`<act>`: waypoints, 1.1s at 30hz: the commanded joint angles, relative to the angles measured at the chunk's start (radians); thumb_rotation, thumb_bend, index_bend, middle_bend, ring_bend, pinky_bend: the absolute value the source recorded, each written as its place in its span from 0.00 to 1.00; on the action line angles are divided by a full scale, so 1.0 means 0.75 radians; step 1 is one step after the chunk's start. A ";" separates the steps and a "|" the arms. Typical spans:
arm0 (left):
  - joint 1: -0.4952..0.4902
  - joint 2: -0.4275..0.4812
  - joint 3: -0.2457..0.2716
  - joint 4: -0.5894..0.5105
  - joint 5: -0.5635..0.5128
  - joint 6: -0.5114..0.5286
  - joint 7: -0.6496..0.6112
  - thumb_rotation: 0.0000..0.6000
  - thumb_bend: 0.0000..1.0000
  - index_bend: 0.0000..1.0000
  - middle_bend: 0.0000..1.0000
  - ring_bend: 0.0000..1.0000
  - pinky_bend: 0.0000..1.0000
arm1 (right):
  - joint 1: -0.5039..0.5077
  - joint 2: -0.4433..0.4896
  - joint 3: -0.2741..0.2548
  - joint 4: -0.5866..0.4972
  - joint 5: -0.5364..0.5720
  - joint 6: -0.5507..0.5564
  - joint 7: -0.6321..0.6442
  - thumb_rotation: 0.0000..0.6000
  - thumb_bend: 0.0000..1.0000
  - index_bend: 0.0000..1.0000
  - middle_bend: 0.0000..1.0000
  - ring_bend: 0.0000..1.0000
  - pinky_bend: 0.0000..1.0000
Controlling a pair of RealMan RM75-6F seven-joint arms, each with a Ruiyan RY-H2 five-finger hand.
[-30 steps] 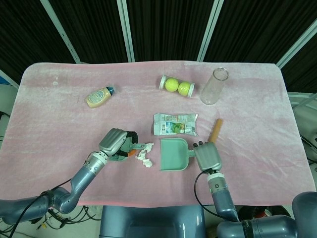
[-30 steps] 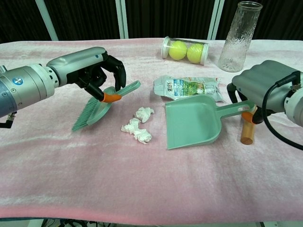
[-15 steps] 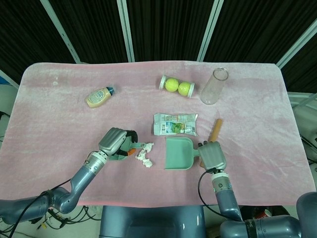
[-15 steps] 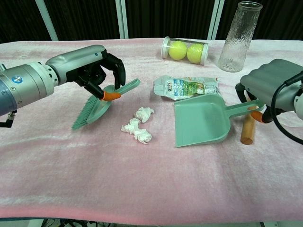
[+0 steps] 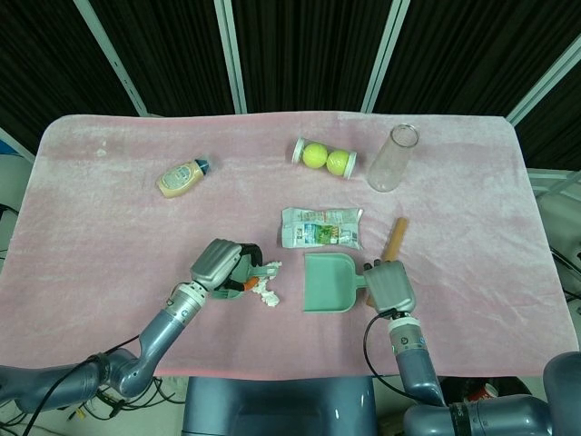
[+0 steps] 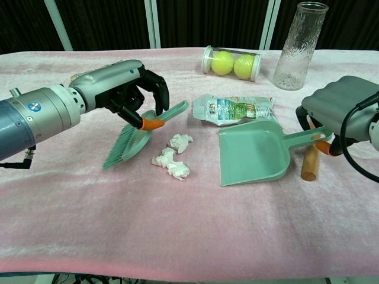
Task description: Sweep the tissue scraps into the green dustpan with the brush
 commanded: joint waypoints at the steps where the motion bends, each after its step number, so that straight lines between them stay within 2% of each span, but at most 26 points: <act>1: -0.003 -0.043 -0.010 0.004 -0.011 0.023 0.024 1.00 0.37 0.54 0.64 0.83 0.97 | 0.001 0.001 0.001 0.000 0.000 -0.002 0.001 1.00 0.39 0.51 0.50 0.60 0.73; 12: -0.024 -0.200 -0.021 0.084 0.008 0.069 0.055 1.00 0.37 0.54 0.64 0.83 0.97 | 0.008 -0.005 0.003 0.002 0.006 -0.011 -0.004 1.00 0.39 0.51 0.50 0.60 0.73; 21: -0.059 -0.388 -0.046 0.262 0.093 0.139 -0.045 1.00 0.37 0.54 0.64 0.83 0.97 | 0.024 -0.006 0.013 -0.005 0.012 -0.011 -0.021 1.00 0.39 0.51 0.50 0.60 0.73; 33: -0.118 -0.484 -0.093 0.339 0.134 0.148 -0.077 1.00 0.37 0.54 0.64 0.83 0.97 | 0.030 -0.029 0.006 -0.020 0.019 -0.005 -0.032 1.00 0.39 0.51 0.50 0.60 0.73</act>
